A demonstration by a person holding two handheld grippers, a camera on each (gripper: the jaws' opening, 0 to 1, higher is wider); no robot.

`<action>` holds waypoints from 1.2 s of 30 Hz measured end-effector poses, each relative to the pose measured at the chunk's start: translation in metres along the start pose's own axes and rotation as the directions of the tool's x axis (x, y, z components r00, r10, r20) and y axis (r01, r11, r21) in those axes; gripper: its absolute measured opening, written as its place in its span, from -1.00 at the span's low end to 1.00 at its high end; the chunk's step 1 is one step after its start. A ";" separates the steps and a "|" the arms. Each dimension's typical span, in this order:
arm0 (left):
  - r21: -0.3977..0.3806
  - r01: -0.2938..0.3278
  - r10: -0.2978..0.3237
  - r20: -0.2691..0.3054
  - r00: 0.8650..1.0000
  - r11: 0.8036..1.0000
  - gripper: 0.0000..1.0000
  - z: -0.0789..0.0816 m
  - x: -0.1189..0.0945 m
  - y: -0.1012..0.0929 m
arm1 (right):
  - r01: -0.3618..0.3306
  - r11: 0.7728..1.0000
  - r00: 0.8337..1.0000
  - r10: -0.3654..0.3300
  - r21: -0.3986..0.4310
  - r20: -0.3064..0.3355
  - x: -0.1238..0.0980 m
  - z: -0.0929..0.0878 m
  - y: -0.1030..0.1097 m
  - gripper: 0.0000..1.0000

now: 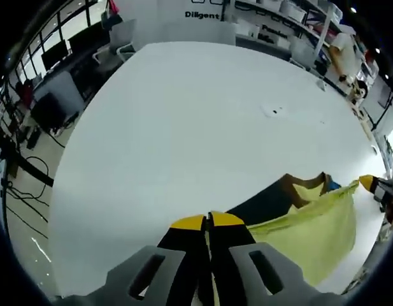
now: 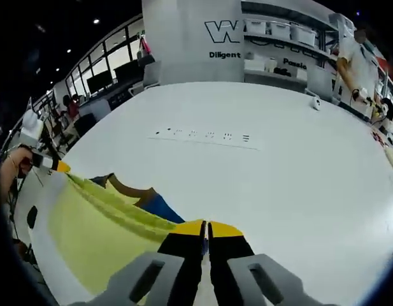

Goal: Fold the garment on the visible template until the final outline fits inside the template.

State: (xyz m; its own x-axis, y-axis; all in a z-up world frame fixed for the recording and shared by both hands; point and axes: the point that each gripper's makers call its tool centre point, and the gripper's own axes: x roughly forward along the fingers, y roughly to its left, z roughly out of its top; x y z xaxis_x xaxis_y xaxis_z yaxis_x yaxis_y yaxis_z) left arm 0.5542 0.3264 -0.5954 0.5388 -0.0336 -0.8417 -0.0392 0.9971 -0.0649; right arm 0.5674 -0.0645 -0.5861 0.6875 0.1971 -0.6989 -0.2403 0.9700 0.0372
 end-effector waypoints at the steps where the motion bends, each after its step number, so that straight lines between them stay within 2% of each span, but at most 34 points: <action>1: -0.003 0.008 -0.008 0.012 1.000 1.000 -0.88 0.002 0.001 -0.001 | 0.031 0.999 0.999 -0.031 0.010 0.008 -0.001 0.002 -0.007 -1.00; 2: -0.007 0.018 -0.017 0.038 0.999 1.000 -0.90 0.006 0.001 -0.001 | 0.020 1.000 1.000 -0.020 -0.001 0.015 -0.002 0.004 -0.007 -1.00; 4: 0.075 -0.028 0.019 0.118 0.993 0.997 -0.90 0.021 -0.001 0.009 | 0.017 0.998 0.999 -0.019 0.052 0.034 -0.005 0.006 -0.012 -1.00; 6: 0.110 -0.002 -0.015 0.156 0.988 0.994 -0.85 0.025 -0.005 0.003 | -0.005 0.997 0.999 0.001 0.079 0.048 -0.008 0.007 -0.013 -0.85; 8: 0.098 0.033 -0.047 0.140 0.989 0.995 -0.61 0.020 -0.007 -0.002 | -0.015 0.996 0.999 0.010 0.083 0.052 -0.008 0.003 -0.012 -0.69; 11: 0.106 0.066 -0.085 0.191 0.978 0.992 -0.19 0.020 -0.010 -0.009 | -0.059 0.994 0.997 0.054 0.087 0.055 -0.012 -0.001 -0.005 -0.46; 14: 0.135 0.085 -0.112 0.206 0.972 0.987 0.03 0.014 -0.014 -0.015 | -0.104 0.988 0.993 0.096 0.110 0.075 -0.016 -0.003 0.006 -0.20; 19: 0.158 0.092 -0.125 0.214 0.969 0.983 0.54 0.012 -0.016 -0.019 | -0.122 0.988 0.990 0.114 0.099 0.085 -0.018 -0.003 0.012 0.47; 20: 0.206 0.104 -0.150 0.225 0.963 0.973 0.61 0.008 -0.019 -0.026 | -0.141 0.986 0.987 0.134 0.084 0.085 -0.021 -0.005 0.020 0.53; 22: 0.220 0.145 -0.187 0.184 0.965 0.965 0.75 -0.009 -0.026 -0.033 | -0.163 0.984 0.985 0.158 0.077 0.069 -0.026 -0.011 0.031 0.61; 25: 0.240 0.156 -0.200 0.172 0.965 0.958 0.97 -0.019 -0.031 -0.035 | -0.179 0.981 0.983 0.176 0.079 0.050 -0.030 -0.017 0.037 0.72; 26: 0.241 0.154 -0.197 0.167 0.966 0.958 0.99 -0.023 -0.032 -0.034 | -0.183 0.979 0.983 0.181 0.089 0.031 -0.032 -0.022 0.040 0.77; 27: 0.238 0.165 -0.204 0.151 0.967 0.957 0.99 -0.019 -0.027 -0.028 | -0.185 0.979 0.983 0.183 0.087 0.031 -0.033 -0.024 0.041 0.84; 29: 0.233 0.157 -0.196 0.152 0.969 0.960 0.99 -0.021 -0.028 -0.024 | -0.187 0.979 0.982 0.186 0.083 0.023 -0.035 -0.028 0.043 0.91; 31: 0.229 0.159 -0.199 0.161 0.967 0.960 0.99 -0.024 -0.029 -0.023 | -0.189 0.979 0.982 0.189 0.079 0.013 -0.038 -0.032 0.045 0.91; 36: 0.222 0.186 -0.221 0.143 0.965 0.957 0.99 -0.037 -0.031 -0.021 | -0.211 0.974 0.977 0.212 0.077 -0.002 -0.047 -0.043 0.052 0.95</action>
State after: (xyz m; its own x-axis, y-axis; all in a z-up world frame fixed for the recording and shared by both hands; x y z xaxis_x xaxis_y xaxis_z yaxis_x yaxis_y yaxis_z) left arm 0.5069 0.3039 -0.5883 0.6490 -0.2432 -0.7209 0.2496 0.9631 -0.1002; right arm 0.4930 -0.0291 -0.5818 0.6195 0.3978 -0.6767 -0.3263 0.9146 0.2389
